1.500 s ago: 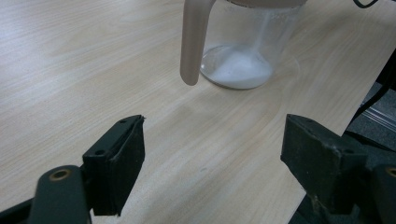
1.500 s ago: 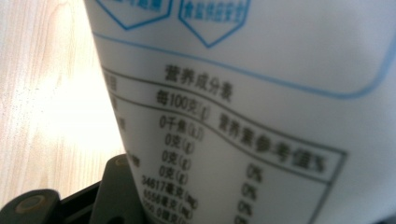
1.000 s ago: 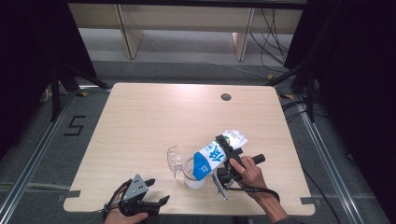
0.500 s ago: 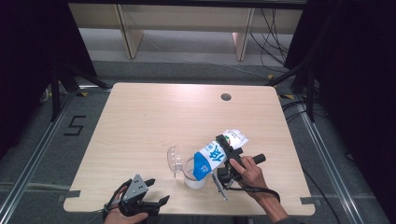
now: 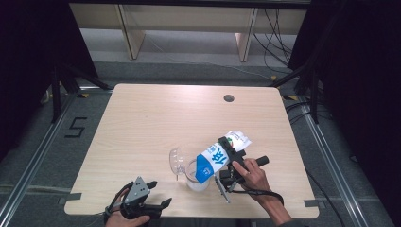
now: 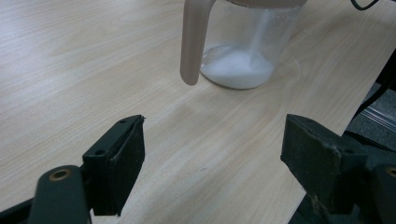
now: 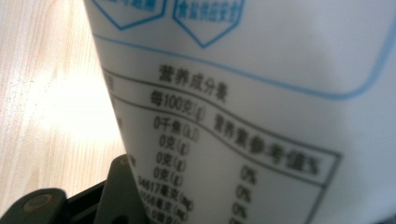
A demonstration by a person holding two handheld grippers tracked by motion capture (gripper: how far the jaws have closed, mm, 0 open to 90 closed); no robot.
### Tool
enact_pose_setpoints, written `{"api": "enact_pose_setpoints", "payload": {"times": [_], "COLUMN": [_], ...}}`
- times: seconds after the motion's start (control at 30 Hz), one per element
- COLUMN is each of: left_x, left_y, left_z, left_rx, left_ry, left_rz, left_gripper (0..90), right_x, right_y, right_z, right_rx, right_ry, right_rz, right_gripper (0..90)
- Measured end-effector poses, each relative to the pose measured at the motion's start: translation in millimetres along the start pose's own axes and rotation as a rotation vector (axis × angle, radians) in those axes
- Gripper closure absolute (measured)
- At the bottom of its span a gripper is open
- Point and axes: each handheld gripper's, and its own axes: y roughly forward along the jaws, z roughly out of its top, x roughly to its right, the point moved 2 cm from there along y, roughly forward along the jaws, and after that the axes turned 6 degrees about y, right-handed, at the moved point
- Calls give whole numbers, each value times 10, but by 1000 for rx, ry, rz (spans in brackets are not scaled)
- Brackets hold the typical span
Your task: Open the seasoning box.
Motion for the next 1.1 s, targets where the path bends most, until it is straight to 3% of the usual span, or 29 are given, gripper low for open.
{"api": "enact_pose_setpoints", "payload": {"times": [0.07,0.1,0.13,0.17,0.23,0.3,0.47,0.5,0.6,0.7,0.73,0.8,0.9,0.93,0.97,1.0,1.1], "left_x": [1,-3,0,15,13,14,14,12,9,13,16,12,14,11,12,16,10], "left_y": [-3,3,1,3,6,6,3,0,1,1,-2,-1,5,-2,-1,-2,-8], "left_z": [0,-1,-1,-3,-4,-3,-2,-1,-3,-2,-2,-1,-3,-1,-2,-2,-1], "left_rx": [-4,7,3,4,8,9,3,-1,4,0,-2,-1,7,-2,-1,-2,-7], "left_ry": [1,2,-2,-22,-20,-21,-20,-17,-16,-19,-20,-18,-21,-17,-18,-21,-12], "left_rz": [6,0,0,-7,-6,-8,-5,-4,-5,-6,-3,-5,-9,-4,-4,-6,0], "left_gripper": [212,212,212,212,212,212,212,212,212,212,212,212,212,212,212,212,212], "right_x": [6,6,-6,18,24,4,7,-21,1,-20,1,-16,1,42,42,-13,-20], "right_y": [4,-5,3,12,16,4,0,19,29,14,14,12,17,19,19,13,14], "right_z": [2,5,0,4,0,-3,-2,7,6,-2,4,-2,5,17,17,3,-1], "right_rx": [6,-13,1,13,16,-1,-2,21,37,16,18,8,11,17,17,6,14], "right_ry": [-10,-7,9,-17,-32,5,5,48,28,56,34,55,44,-6,-6,61,53], "right_rz": [0,17,9,3,10,6,8,4,-1,1,-2,10,5,5,5,7,3], "right_gripper": [523,525,527,527,527,528,532,532,533,533,534,535,535,535,535,535,537]}}
